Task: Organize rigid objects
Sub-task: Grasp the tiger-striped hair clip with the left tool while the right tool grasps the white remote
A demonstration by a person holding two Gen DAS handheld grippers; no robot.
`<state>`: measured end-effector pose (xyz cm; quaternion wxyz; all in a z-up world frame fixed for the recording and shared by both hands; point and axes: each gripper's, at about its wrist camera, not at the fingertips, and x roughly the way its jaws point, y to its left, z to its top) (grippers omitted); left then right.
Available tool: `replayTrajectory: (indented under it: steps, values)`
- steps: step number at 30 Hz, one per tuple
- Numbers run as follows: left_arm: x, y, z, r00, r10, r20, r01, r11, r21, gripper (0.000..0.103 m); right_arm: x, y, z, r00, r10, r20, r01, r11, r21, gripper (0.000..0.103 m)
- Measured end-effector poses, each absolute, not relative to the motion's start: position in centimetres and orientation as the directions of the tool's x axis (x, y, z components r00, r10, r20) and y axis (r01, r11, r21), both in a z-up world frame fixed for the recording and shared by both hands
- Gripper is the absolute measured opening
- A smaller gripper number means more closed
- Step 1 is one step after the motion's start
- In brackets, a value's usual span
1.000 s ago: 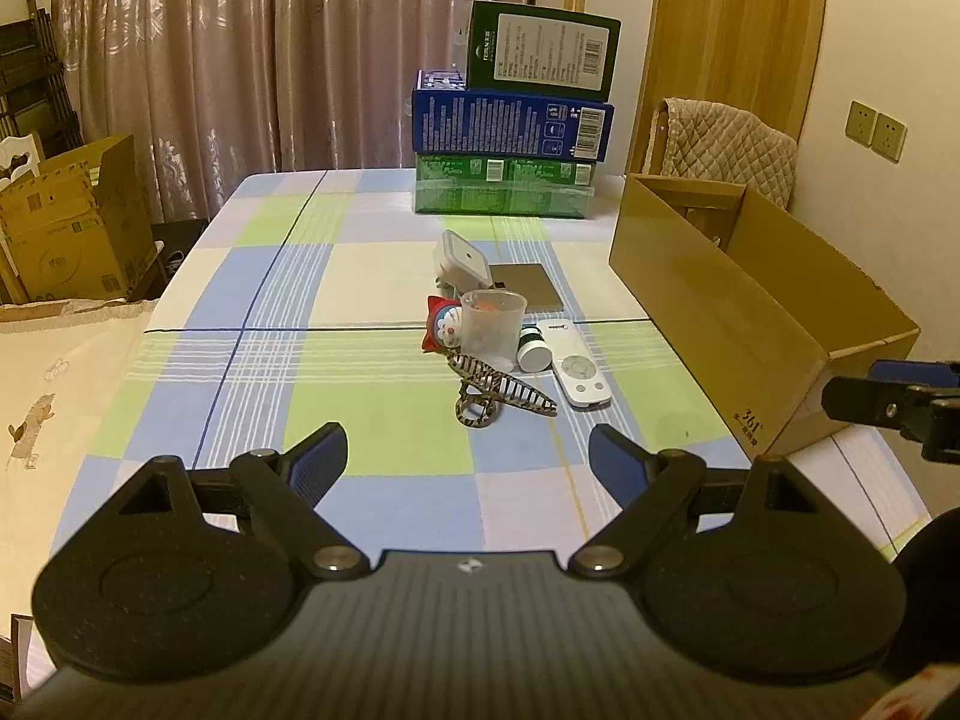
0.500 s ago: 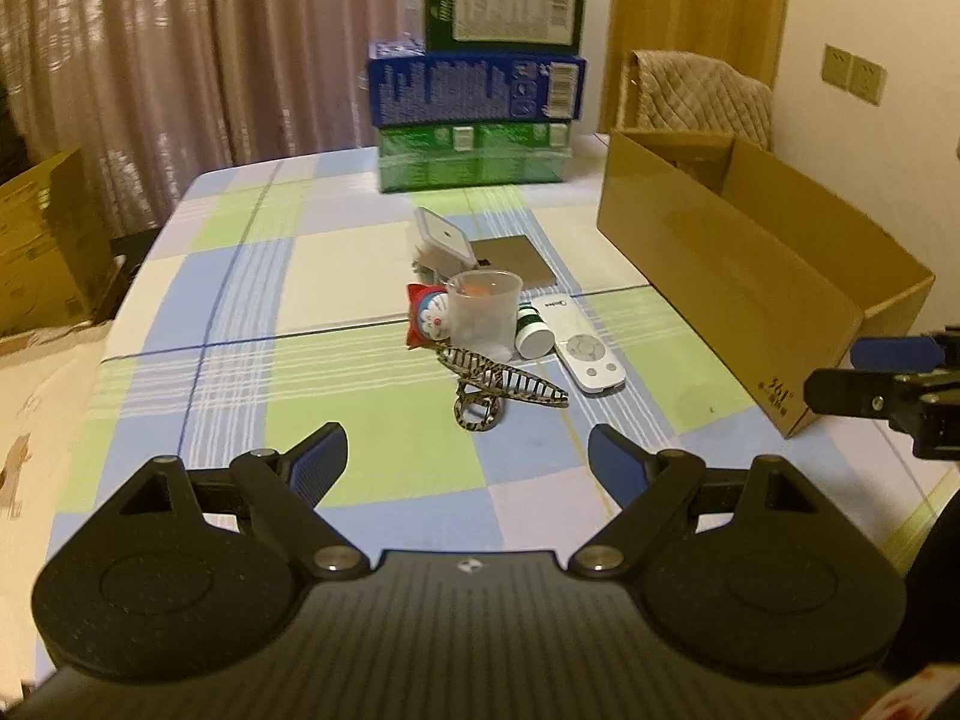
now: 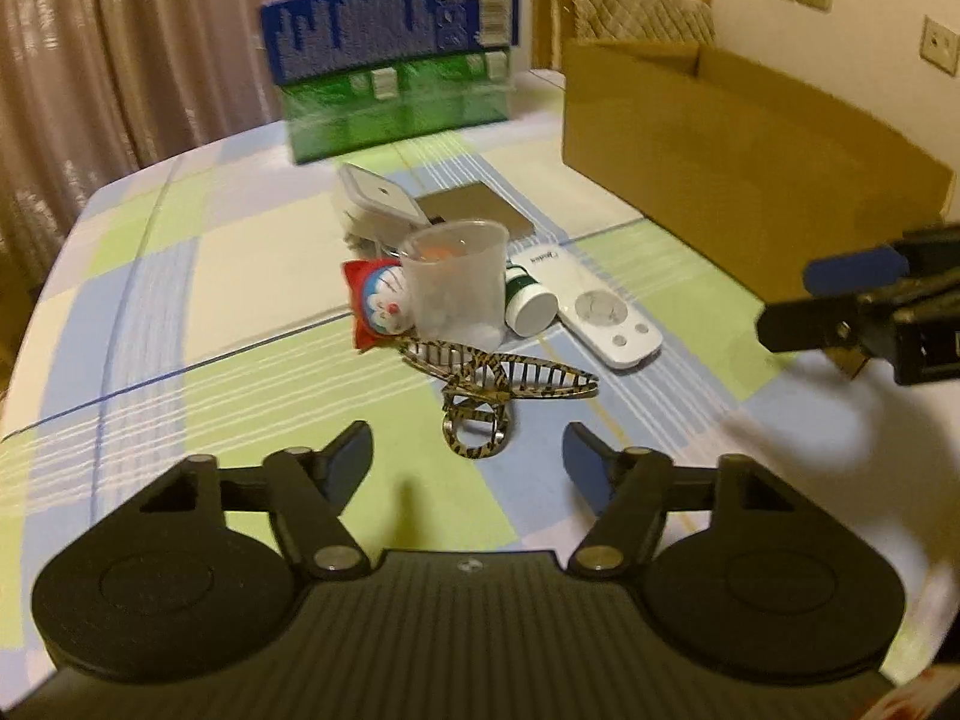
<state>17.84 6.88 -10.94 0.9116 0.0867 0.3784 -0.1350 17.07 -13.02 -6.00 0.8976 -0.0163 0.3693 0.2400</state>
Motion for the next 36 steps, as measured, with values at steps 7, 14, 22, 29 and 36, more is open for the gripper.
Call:
replayTrajectory:
  steps: [7,14,22,29,36]
  values:
    - [20.9,6.5,-13.2,0.654,-0.217,-0.724,0.367,0.929,0.053,0.049,19.9,-12.1,-8.5,0.593,0.422,-0.685,-0.449,0.880,0.154,0.062]
    - [21.8,6.1,-13.7,0.660,-0.247,-0.710,0.387,0.921,0.040,0.032,21.6,-11.7,-9.7,0.589,0.417,-0.692,-0.439,0.884,0.160,0.062]
    - [21.8,6.6,-13.7,0.645,-0.250,-0.723,0.364,0.931,0.003,0.025,22.4,-11.2,-10.3,0.584,0.417,-0.696,-0.440,0.884,0.160,0.062]
    - [20.3,7.2,-13.1,0.658,-0.135,-0.741,0.242,0.970,0.039,0.025,23.0,-10.4,-10.6,0.580,0.424,-0.696,-0.460,0.875,0.149,0.062]
    - [19.5,7.8,-13.3,0.669,-0.074,-0.740,0.145,0.989,0.033,0.025,24.7,-8.4,-11.8,0.580,0.409,-0.704,-0.478,0.871,0.113,0.061]
